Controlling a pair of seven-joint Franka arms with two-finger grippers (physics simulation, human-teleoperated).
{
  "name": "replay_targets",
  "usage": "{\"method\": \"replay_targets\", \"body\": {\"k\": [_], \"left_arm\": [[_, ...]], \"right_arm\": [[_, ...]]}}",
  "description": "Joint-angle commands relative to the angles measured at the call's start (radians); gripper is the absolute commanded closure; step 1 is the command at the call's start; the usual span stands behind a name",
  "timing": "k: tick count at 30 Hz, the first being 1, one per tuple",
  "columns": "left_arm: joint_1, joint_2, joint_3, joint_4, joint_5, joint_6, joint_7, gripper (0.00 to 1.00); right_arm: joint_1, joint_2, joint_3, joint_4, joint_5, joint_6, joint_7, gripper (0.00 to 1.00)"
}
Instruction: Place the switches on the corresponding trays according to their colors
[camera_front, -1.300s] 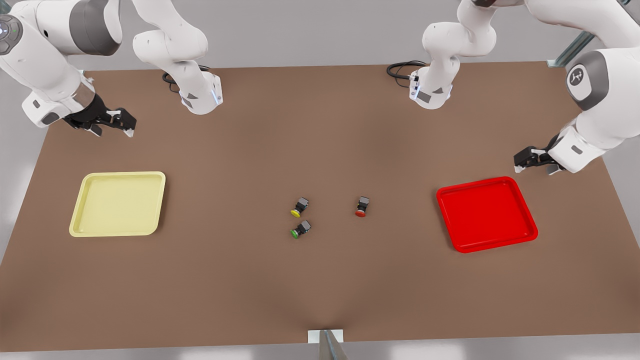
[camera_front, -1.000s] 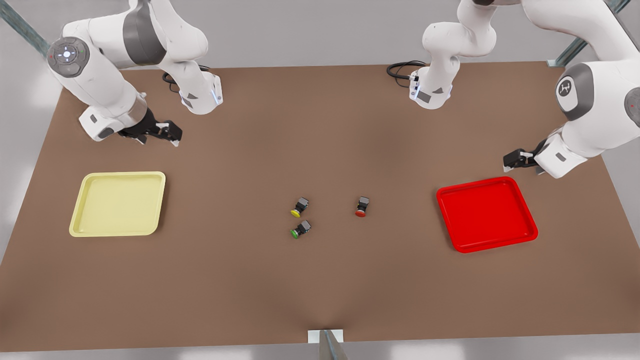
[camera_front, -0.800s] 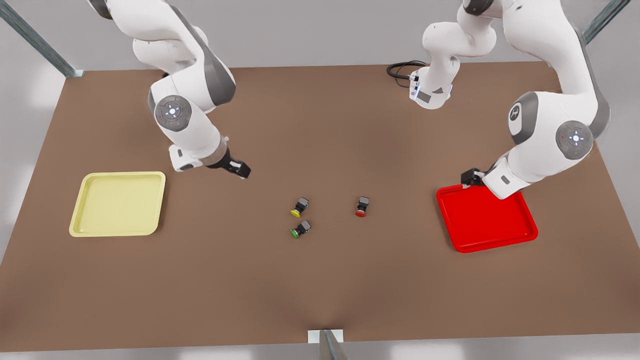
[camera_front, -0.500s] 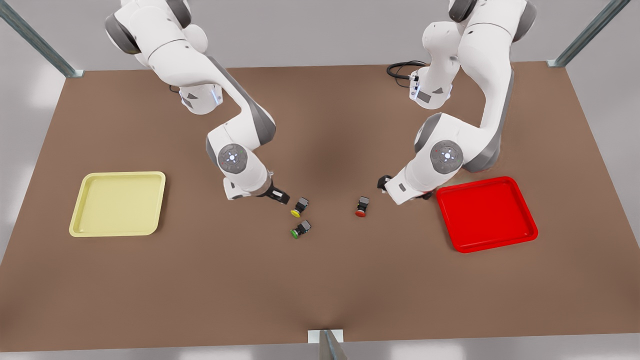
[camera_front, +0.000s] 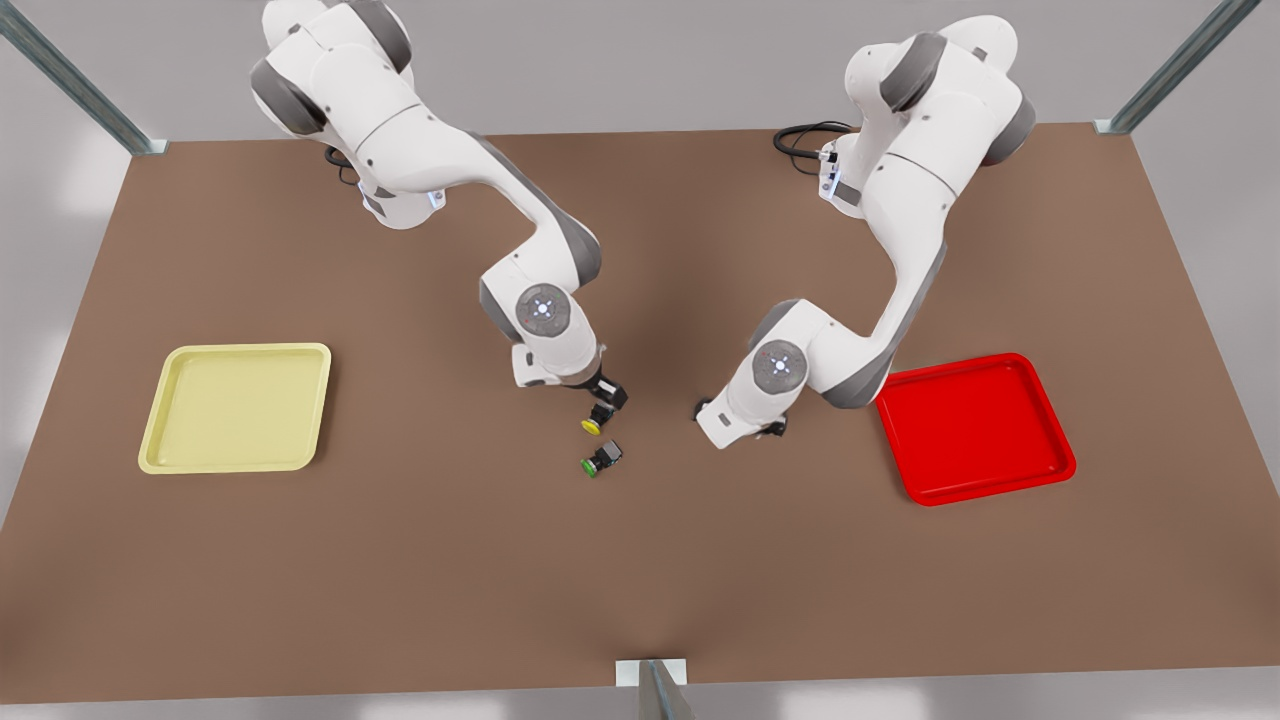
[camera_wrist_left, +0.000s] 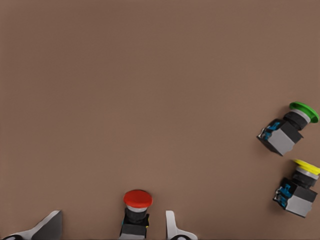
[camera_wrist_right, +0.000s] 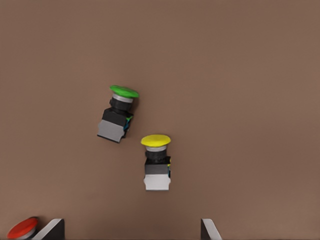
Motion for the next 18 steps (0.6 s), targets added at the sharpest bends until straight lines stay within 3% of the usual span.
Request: {"method": "replay_targets", "body": {"k": [1,4,18], "left_arm": [[0.0,-0.001,0.0,-0.006,0.053,0.007,0.0,0.0],[0.009,0.004,0.009,-0.091,0.076,0.094,-0.004,0.0],[-0.009,0.015,0.005,-0.155,0.119,0.162,-0.009,0.0]], "right_arm": [[0.0,0.001,0.0,0.0,0.0,0.002,0.0,0.0],[0.0,0.041,0.0,0.0,-0.002,0.002,0.0,0.0],[0.001,0.165,0.0,0.006,-0.003,0.068,0.011,0.0]]}}
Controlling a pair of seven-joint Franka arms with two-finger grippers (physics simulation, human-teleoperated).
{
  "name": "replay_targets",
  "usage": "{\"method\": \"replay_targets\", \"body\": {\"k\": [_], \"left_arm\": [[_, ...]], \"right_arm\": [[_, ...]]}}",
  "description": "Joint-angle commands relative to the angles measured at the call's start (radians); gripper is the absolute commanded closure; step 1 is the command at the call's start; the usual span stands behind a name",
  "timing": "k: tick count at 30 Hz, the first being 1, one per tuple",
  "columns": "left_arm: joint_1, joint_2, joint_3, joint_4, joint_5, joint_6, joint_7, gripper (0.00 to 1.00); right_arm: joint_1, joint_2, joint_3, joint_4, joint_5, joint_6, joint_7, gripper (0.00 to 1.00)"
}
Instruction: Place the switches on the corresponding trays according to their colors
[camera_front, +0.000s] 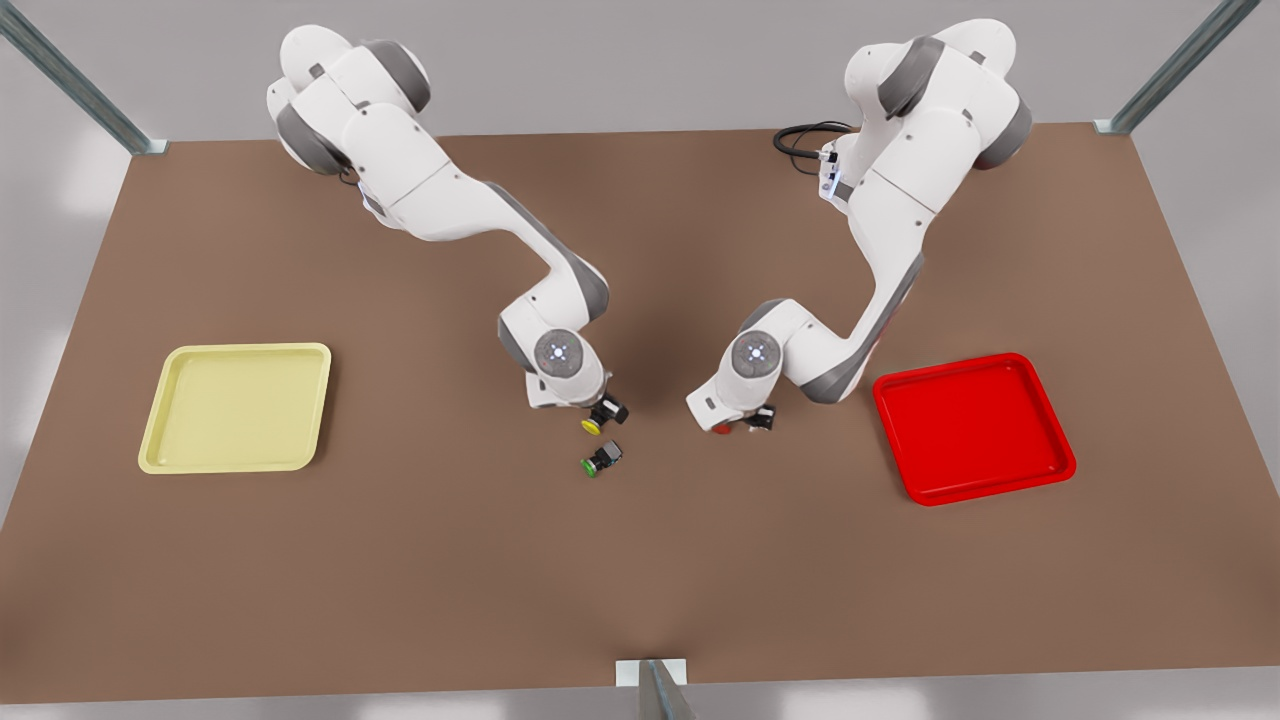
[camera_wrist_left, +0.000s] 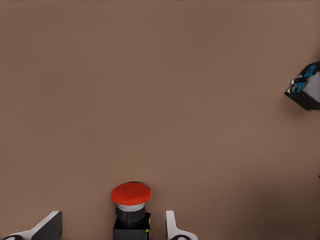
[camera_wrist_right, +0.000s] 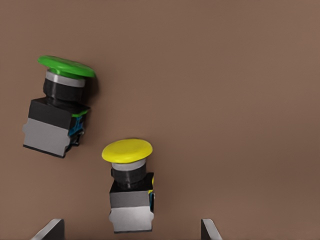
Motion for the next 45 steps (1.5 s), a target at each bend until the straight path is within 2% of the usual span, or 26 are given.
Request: {"method": "replay_targets", "body": {"k": [1,14,17,18,20,22,23,27,29,31,34,41,42,45], "left_arm": [[0.0,0.002,0.0,0.0,0.007,0.002,0.003,0.0],[-0.014,0.018,0.002,-0.063,0.052,0.002,-0.007,0.0],[-0.014,0.025,0.0,-0.066,0.05,0.003,-0.012,0.11],[-0.014,0.027,0.002,-0.07,0.05,0.003,-0.012,0.11],[-0.014,0.032,0.0,-0.07,0.052,0.003,-0.012,0.12],[-0.014,0.035,0.0,-0.072,0.05,0.003,-0.012,0.21],[-0.012,0.038,0.0,-0.072,0.05,0.003,-0.012,0.27],[-0.012,0.033,0.0,-0.075,0.049,-0.001,-0.01,0.28],[-0.014,0.027,0.0,-0.081,0.047,-0.001,-0.01,0.33],[-0.014,0.025,0.0,-0.081,0.047,-0.003,-0.012,0.34],[-0.012,0.022,0.0,-0.083,0.047,-0.006,-0.012,0.33],[-0.014,0.019,0.0,-0.087,0.04,-0.011,-0.027,0.39],[-0.012,0.019,0.0,-0.087,0.04,-0.011,-0.033,0.43],[-0.014,0.021,0.0,-0.087,0.038,-0.012,-0.033,0.43]], "right_arm": [[0.002,0.007,0.0,0.002,0.0,0.001,0.0,0.0],[0.003,0.071,0.0,0.011,0.002,0.017,-0.008,0.0],[0.002,0.086,0.0,0.026,0.002,0.017,-0.009,0.0],[0.002,0.086,0.0,0.026,0.002,0.017,-0.009,0.0],[0.002,0.088,0.0,0.026,0.002,0.017,-0.011,0.04],[0.002,0.093,0.0,0.038,0.005,0.016,-0.012,0.34],[0.002,0.093,0.0,0.04,0.008,0.016,-0.012,0.37],[0.0,0.1,0.0,0.04,0.008,0.016,-0.012,0.41],[-0.001,0.106,0.0,0.049,0.008,0.016,-0.012,0.41],[-0.001,0.108,0.0,0.057,0.009,0.014,-0.014,0.51],[-0.006,0.108,0.0,0.06,0.012,0.014,-0.034,0.54],[-0.012,0.109,0.0,0.071,0.014,0.01,-0.041,0.52],[-0.023,0.1,0.0,0.069,0.015,0.001,-0.063,0.51],[-0.024,0.034,0.0,0.031,0.054,-0.022,-0.141,0.5]]}}
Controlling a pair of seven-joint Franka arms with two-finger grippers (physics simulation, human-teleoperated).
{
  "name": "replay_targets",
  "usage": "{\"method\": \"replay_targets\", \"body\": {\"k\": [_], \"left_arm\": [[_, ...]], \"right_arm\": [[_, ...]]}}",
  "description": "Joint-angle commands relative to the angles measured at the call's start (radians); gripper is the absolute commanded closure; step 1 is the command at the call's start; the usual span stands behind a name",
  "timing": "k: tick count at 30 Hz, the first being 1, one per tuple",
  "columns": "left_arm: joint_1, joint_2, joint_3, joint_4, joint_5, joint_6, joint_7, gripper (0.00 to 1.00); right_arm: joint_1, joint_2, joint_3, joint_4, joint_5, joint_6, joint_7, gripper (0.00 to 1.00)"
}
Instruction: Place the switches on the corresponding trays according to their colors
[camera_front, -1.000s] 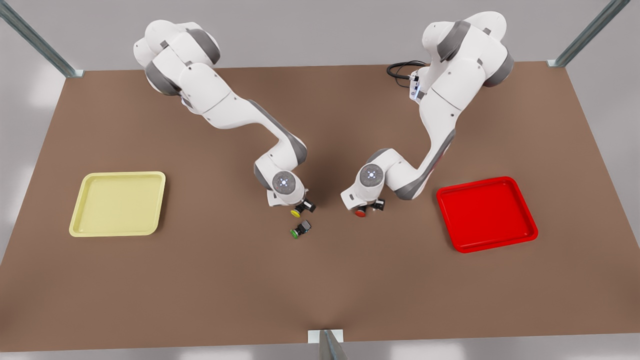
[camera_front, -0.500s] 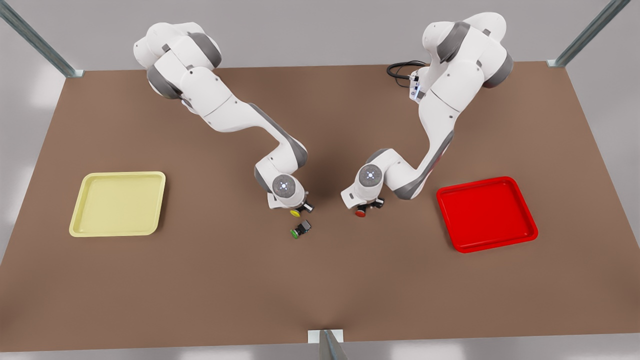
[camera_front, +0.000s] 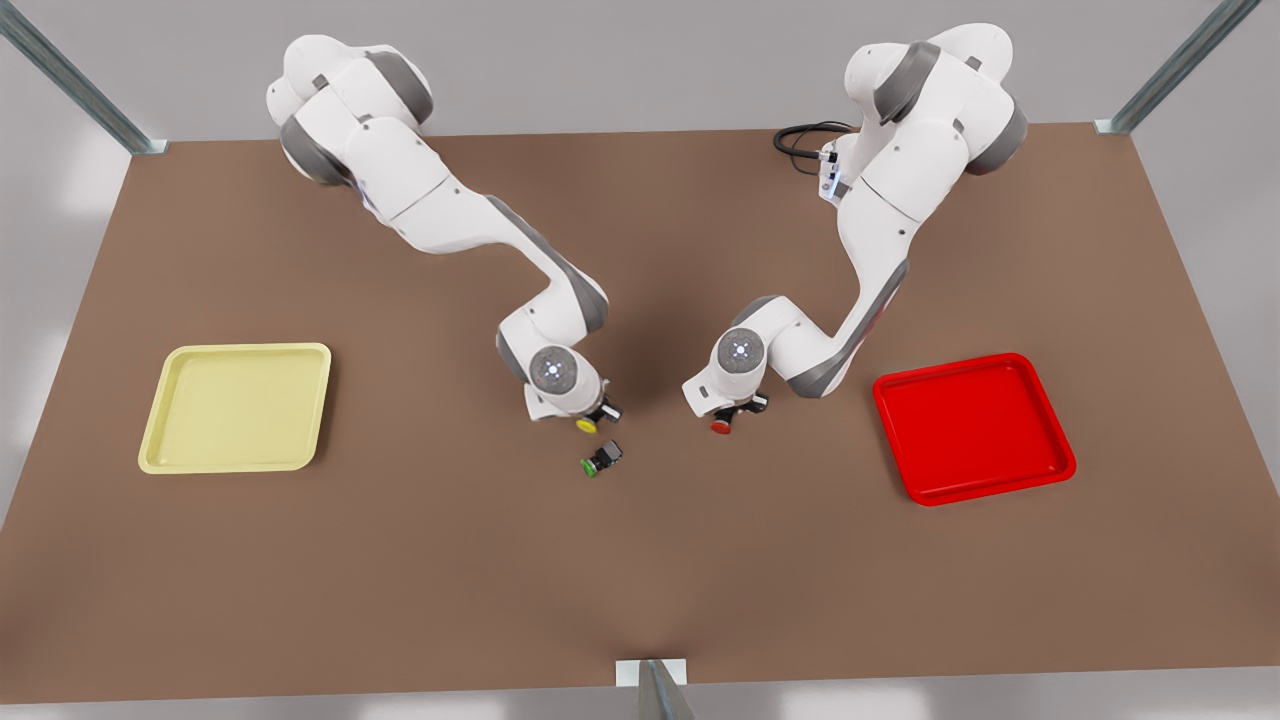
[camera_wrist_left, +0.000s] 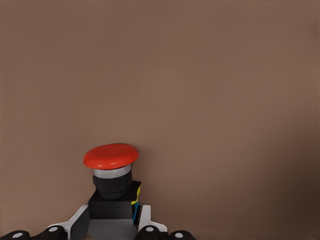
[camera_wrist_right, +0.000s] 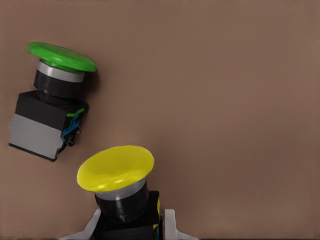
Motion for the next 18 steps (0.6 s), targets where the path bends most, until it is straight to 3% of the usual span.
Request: {"method": "replay_targets", "body": {"k": [1,8,15,18], "left_arm": [[0.0,0.0,0.0,0.0,-0.001,-0.001,0.0,0.43],[0.0,-0.002,0.0,-0.002,-0.001,-0.003,-0.002,0.47],[0.0,-0.003,0.0,-0.002,-0.001,-0.001,-0.008,0.49],[0.0,-0.008,0.0,-0.002,-0.001,-0.003,-0.009,0.5]], "right_arm": [[0.0,-0.004,-0.001,-0.001,-0.001,-0.003,0.0,0.5],[-0.147,-0.255,-0.001,-0.296,-0.001,0.029,-0.321,0.49],[-0.445,-0.538,-0.004,-0.609,-0.003,-0.006,-0.856,0.48],[-0.592,-0.627,-0.014,-0.665,-0.009,-0.077,-1.108,0.47]]}}
